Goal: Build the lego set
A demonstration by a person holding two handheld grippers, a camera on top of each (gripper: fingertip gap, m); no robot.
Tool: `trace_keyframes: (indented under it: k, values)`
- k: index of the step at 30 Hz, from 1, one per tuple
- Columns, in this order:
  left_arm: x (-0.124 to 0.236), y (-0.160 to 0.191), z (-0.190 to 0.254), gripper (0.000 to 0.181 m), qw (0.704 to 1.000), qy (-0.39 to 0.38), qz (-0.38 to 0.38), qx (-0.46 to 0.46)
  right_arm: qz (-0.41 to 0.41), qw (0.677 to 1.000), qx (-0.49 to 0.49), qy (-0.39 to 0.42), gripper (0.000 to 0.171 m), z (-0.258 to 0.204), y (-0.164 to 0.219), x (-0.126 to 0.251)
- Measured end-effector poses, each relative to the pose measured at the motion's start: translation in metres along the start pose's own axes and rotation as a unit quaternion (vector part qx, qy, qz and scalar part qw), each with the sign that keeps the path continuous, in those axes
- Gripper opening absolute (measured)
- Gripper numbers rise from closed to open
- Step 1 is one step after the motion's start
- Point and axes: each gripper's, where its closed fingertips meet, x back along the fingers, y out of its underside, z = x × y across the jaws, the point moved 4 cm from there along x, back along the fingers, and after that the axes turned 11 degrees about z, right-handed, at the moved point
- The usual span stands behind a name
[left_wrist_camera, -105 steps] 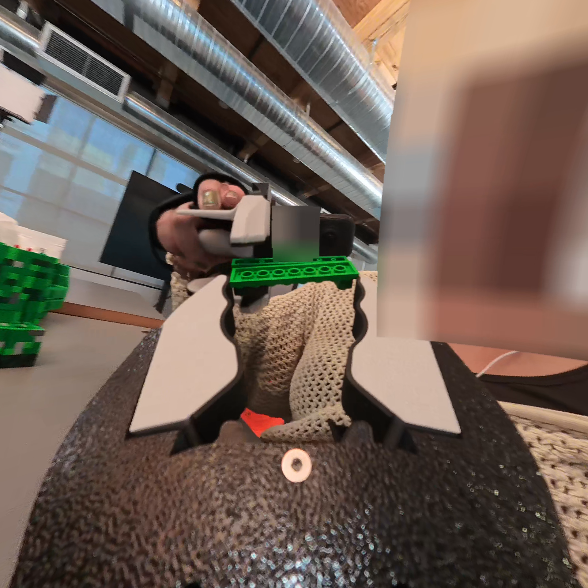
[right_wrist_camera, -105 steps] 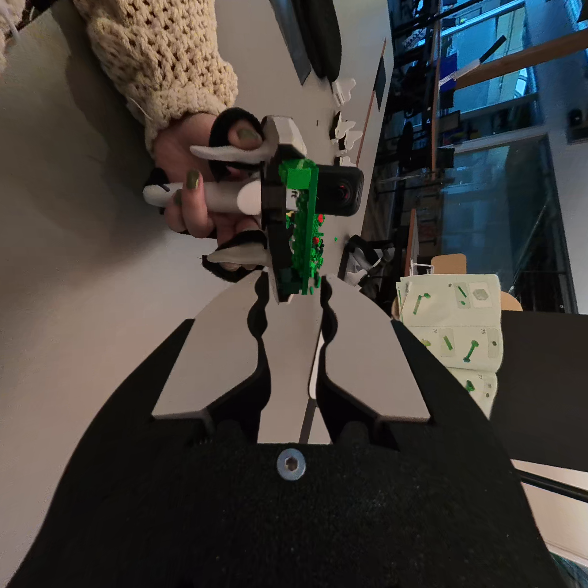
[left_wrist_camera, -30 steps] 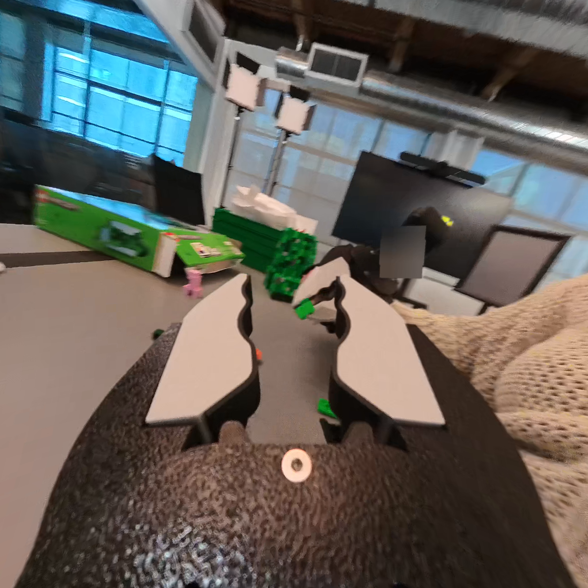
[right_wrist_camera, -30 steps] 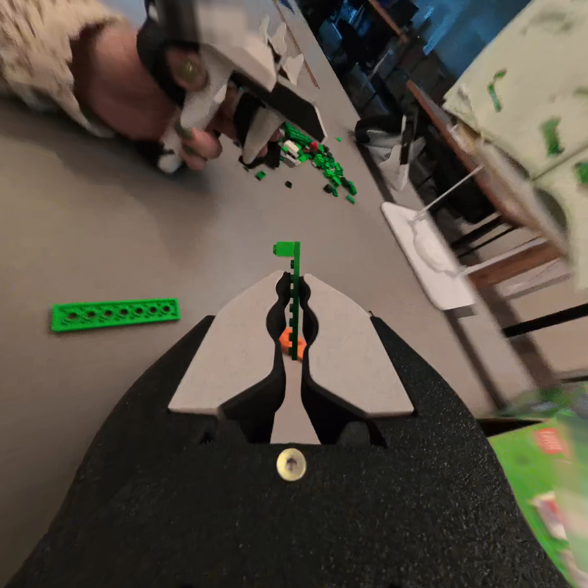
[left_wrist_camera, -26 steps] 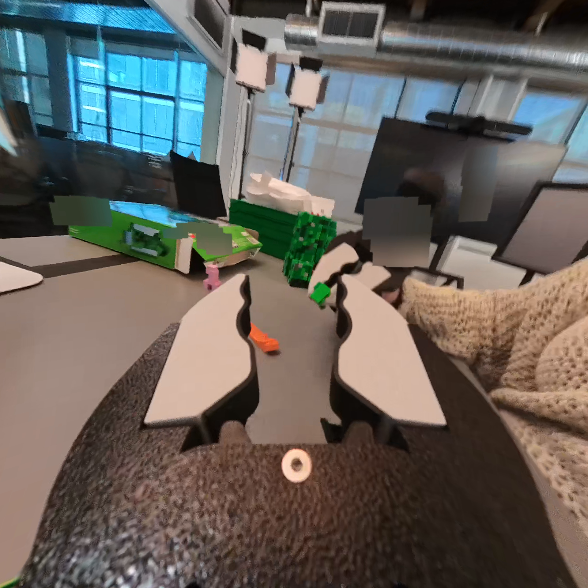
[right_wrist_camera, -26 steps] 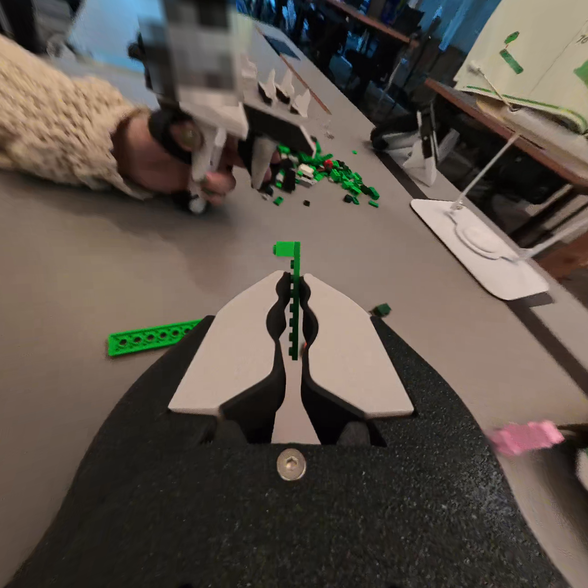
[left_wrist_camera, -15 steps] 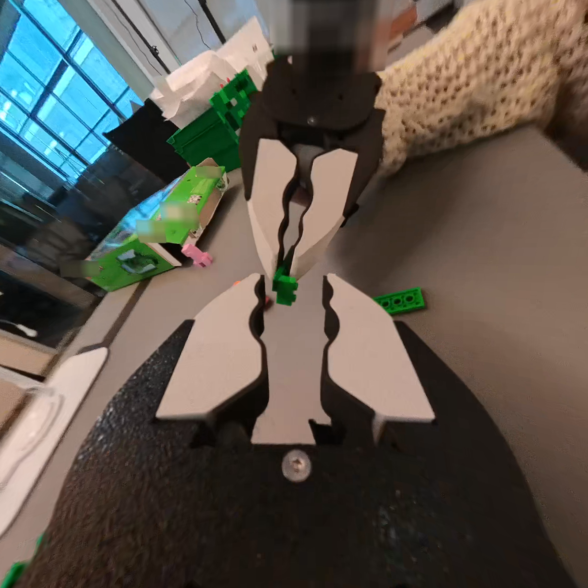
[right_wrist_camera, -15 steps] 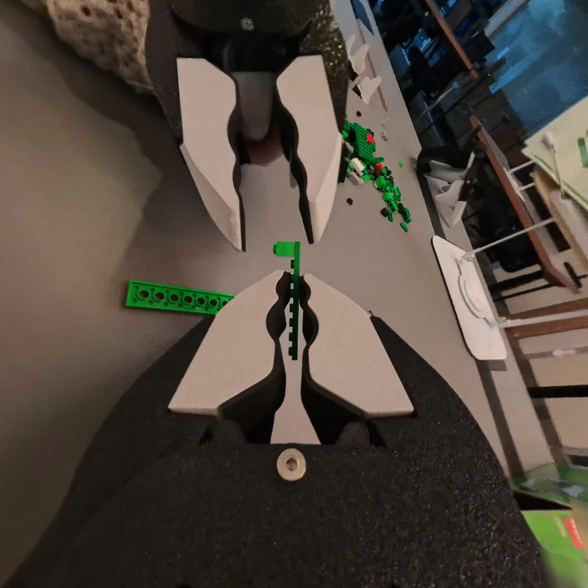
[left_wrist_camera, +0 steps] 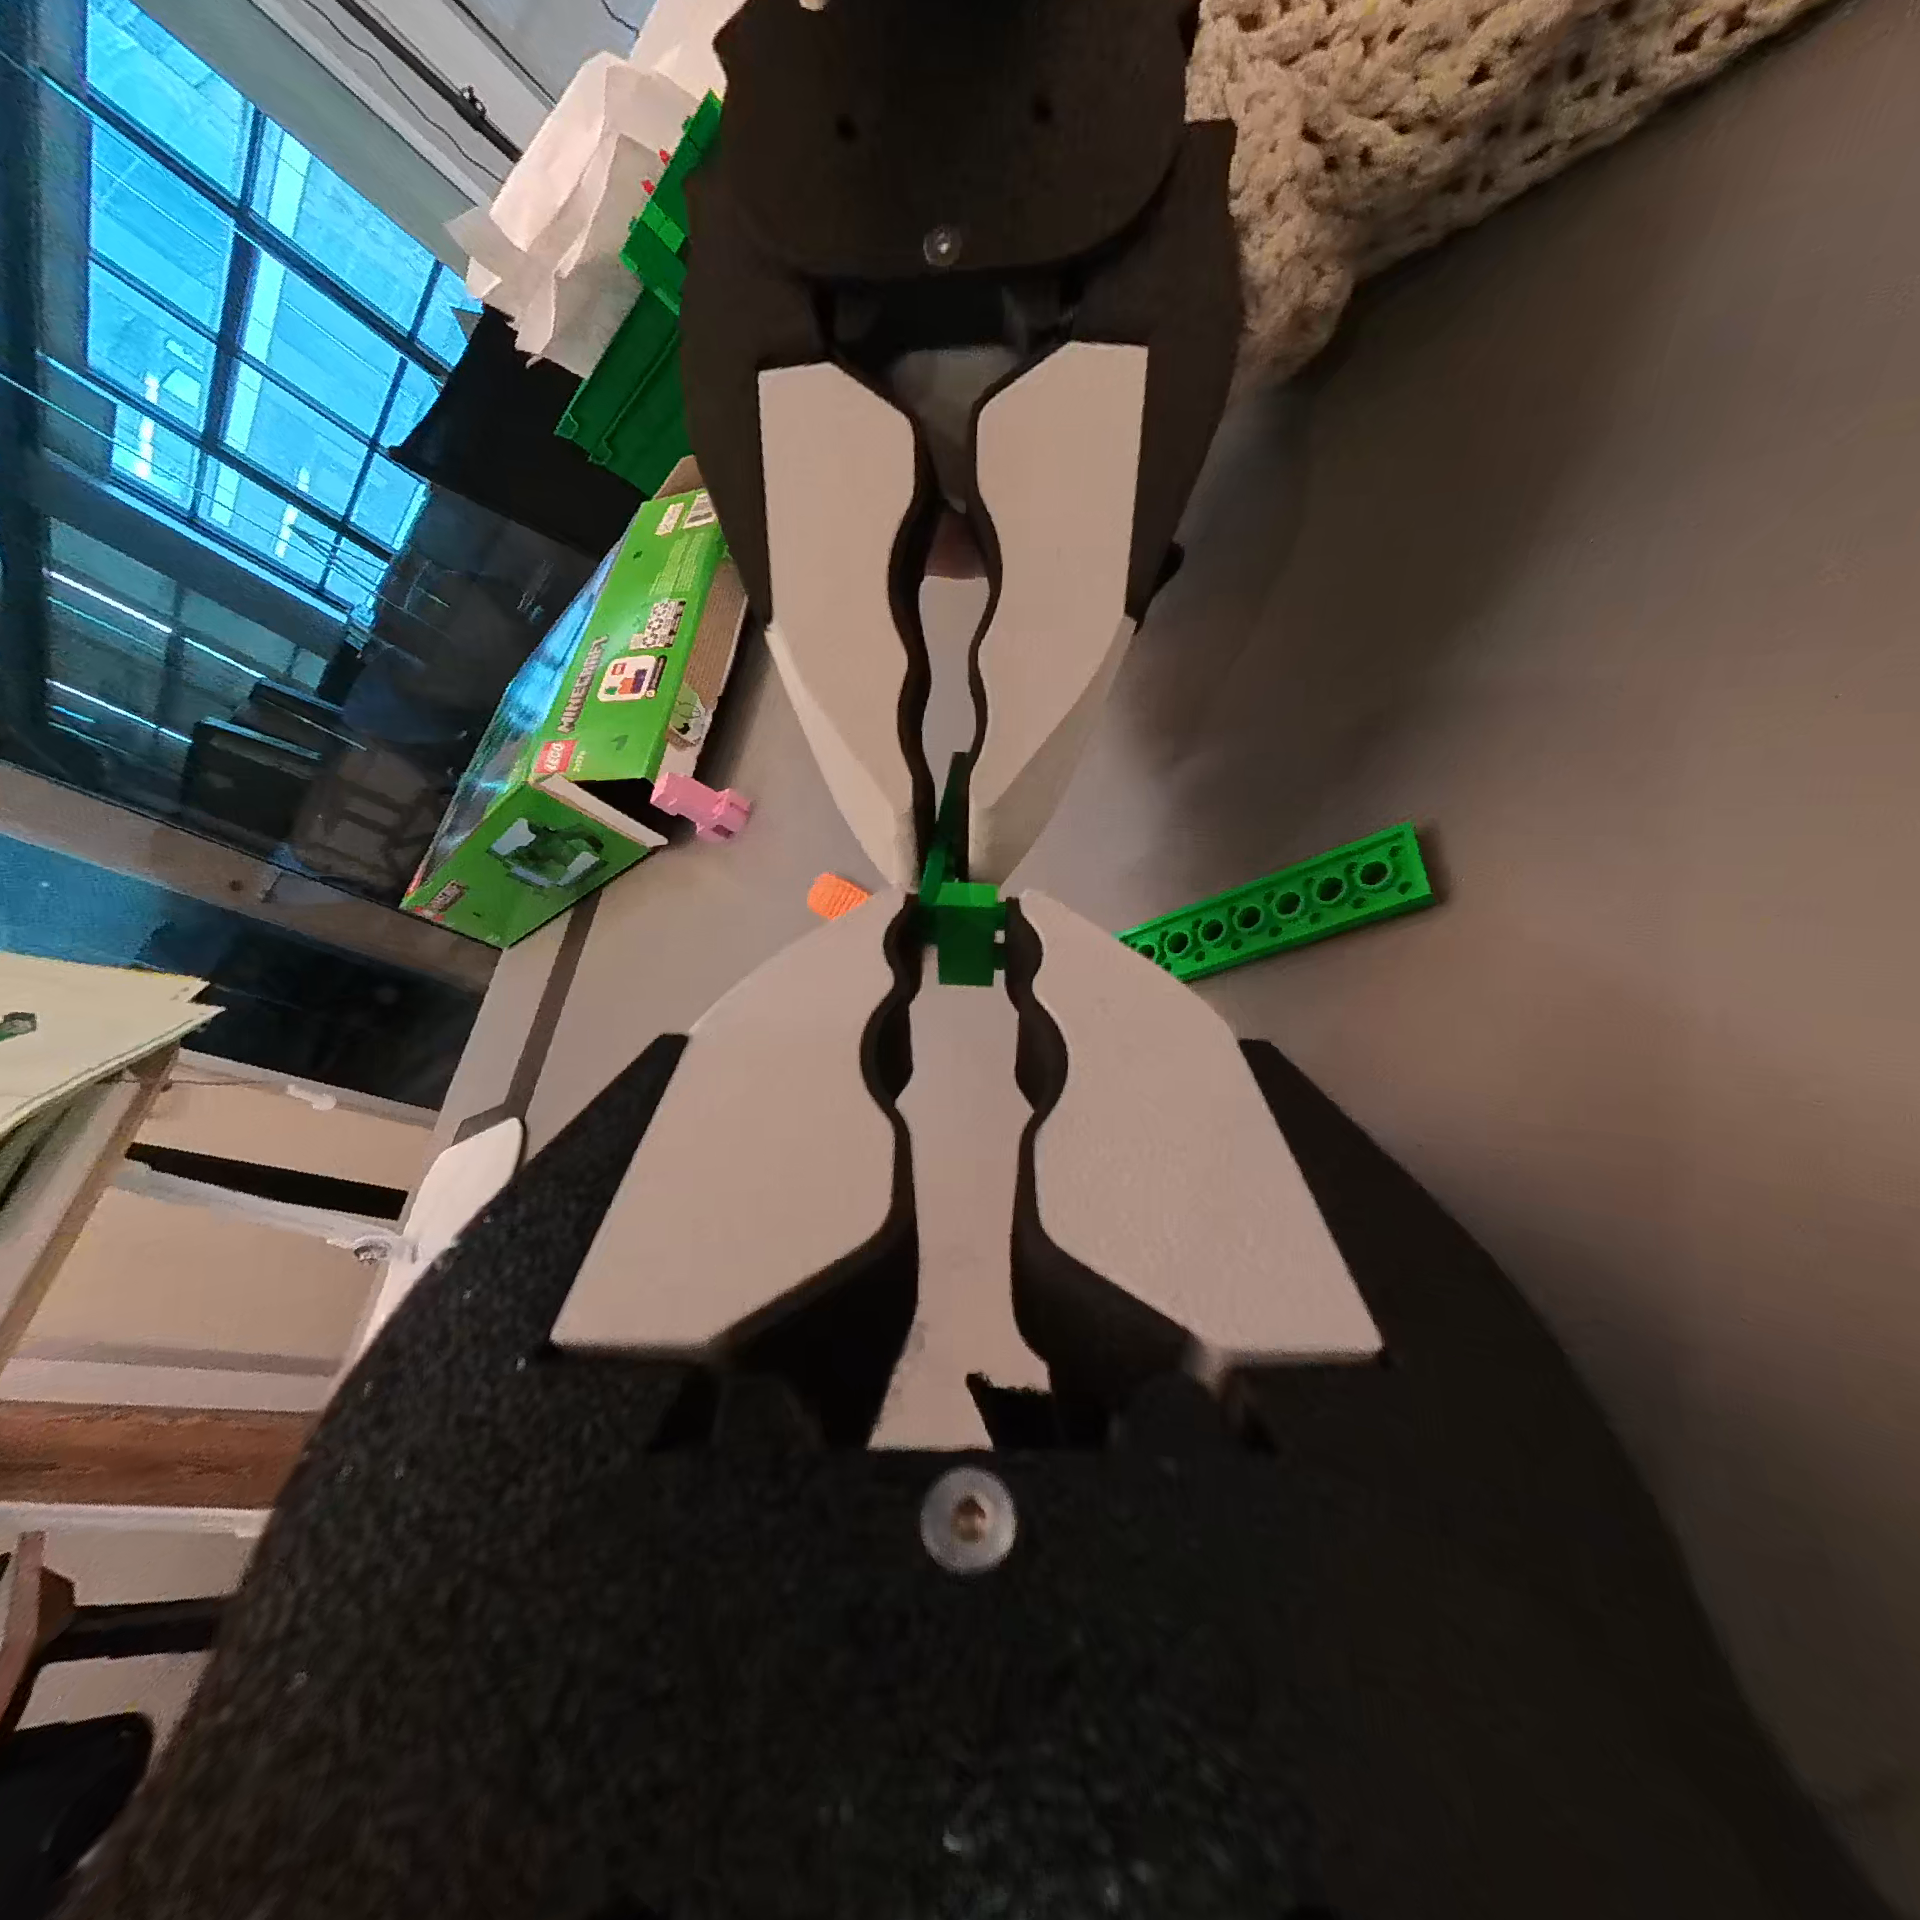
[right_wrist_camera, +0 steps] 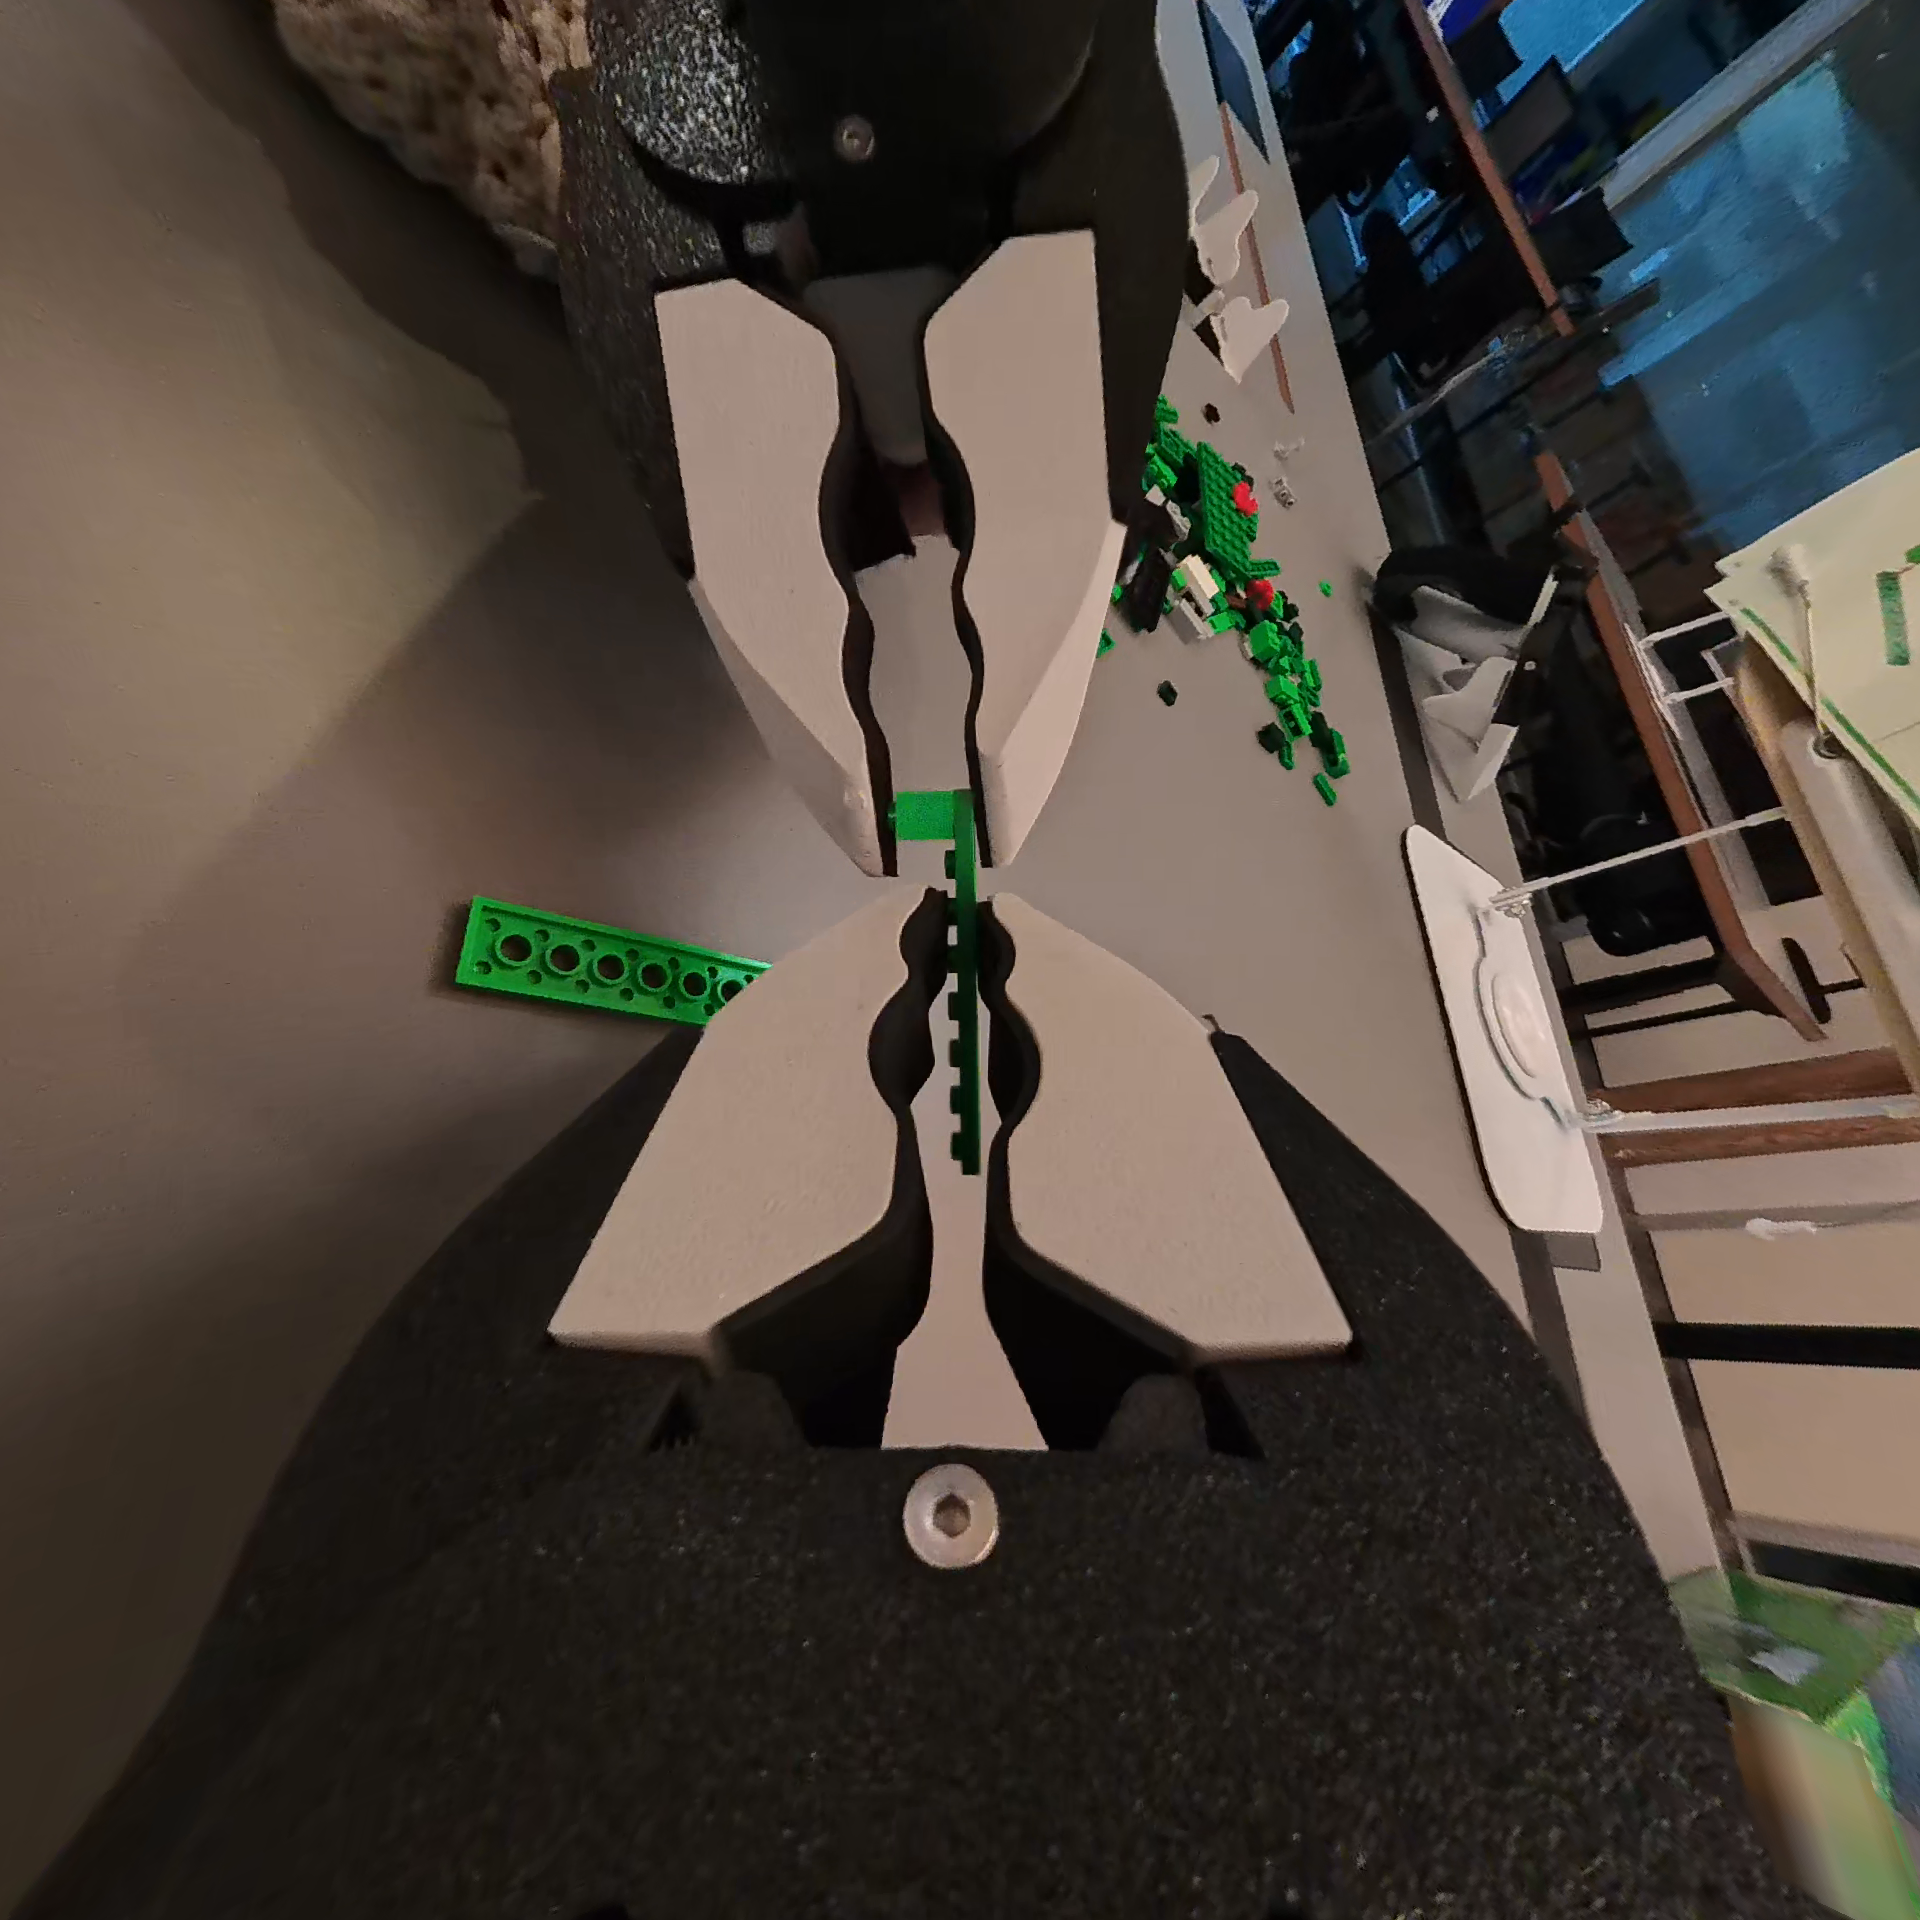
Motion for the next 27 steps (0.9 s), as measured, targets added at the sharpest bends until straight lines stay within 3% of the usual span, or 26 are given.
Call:
trace_keyframes:
  k: [4, 10, 14, 17, 21, 27]
  values:
    - [0.001, 0.0, -0.004, 0.015, 1.0, -0.017, -0.004, -0.007, 0.014, 1.0, 0.0, 0.021, 0.022, 0.01, -0.003, 0.01]
    - [0.013, 0.017, -0.035, 0.015, 0.993, -0.116, -0.025, -0.024, -0.019, 0.988, -0.083, 0.127, 0.023, 0.045, 0.035, 0.038]
    - [0.021, 0.037, -0.056, 0.015, 0.985, -0.165, -0.043, -0.012, -0.06, 0.972, -0.147, 0.171, 0.024, 0.059, 0.057, 0.034]
    - [0.026, 0.045, -0.061, 0.015, 0.987, -0.155, -0.024, 0.042, -0.071, 0.973, -0.141, 0.168, 0.026, 0.063, 0.062, 0.023]
    - [0.034, 0.037, -0.062, 0.015, 0.983, -0.123, 0.061, 0.119, -0.03, 0.979, -0.103, 0.174, 0.026, 0.063, 0.057, 0.014]
    - [0.04, 0.039, -0.061, 0.015, 0.981, -0.109, 0.072, 0.14, 0.059, 0.989, -0.126, 0.055, 0.019, 0.025, 0.03, 0.012]
